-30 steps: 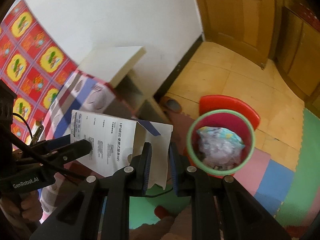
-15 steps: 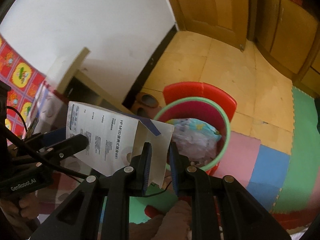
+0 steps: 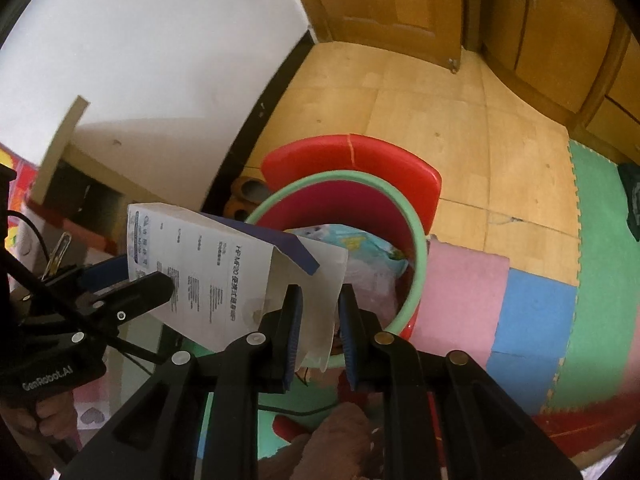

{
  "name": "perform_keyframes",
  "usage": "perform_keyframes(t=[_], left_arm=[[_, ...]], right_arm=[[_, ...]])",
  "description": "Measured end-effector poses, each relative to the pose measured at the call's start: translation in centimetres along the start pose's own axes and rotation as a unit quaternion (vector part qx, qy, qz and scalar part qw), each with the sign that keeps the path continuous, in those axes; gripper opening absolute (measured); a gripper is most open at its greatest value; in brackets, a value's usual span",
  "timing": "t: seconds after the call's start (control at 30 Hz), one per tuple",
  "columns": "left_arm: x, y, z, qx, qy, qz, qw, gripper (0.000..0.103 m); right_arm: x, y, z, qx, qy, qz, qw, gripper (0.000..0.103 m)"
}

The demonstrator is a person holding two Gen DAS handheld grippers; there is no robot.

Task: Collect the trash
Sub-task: 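Open both tools over the red bucket to drop the white sheet, then move both open tools away from the bucket back over the bed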

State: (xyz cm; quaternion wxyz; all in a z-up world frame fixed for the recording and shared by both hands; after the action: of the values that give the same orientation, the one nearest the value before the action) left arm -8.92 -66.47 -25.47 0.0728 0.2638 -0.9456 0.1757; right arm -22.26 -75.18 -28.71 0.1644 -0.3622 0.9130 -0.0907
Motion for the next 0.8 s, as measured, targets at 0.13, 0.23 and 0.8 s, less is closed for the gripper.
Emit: perform_keyframes(t=[0.13,0.23,0.8], left_arm=[[0.0,-0.8,2.2,-0.016,-0.001,0.001,0.9999,0.056],[-0.1,-1.1,3.4,-0.024,-0.004,0.000,0.9997,0.056],[0.2,-1.9,4.4,-0.038,-0.004,-0.011,0.9992,0.056]], right_arm=[[0.8,-0.3,1.2,-0.005,0.003,0.005,1.000,0.021],[1.2,-0.4,1.7,-0.010,0.006,0.010,1.000,0.021],[1.0,-0.8,1.4,-0.009,-0.004,0.005,1.000,0.021]])
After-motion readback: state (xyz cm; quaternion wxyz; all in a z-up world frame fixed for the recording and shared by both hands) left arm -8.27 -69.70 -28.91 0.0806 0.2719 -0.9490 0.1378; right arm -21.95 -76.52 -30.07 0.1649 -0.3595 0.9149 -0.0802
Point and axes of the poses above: each gripper's, at about its wrist camera, not at the fingertips, and z roughly the way its jaws point, x to its right, y to its underside, the point moved 2 cm from there along z, roughly the way its jaws point, and after that the axes turned 10 degrees about -z, right-handed, at the moved point
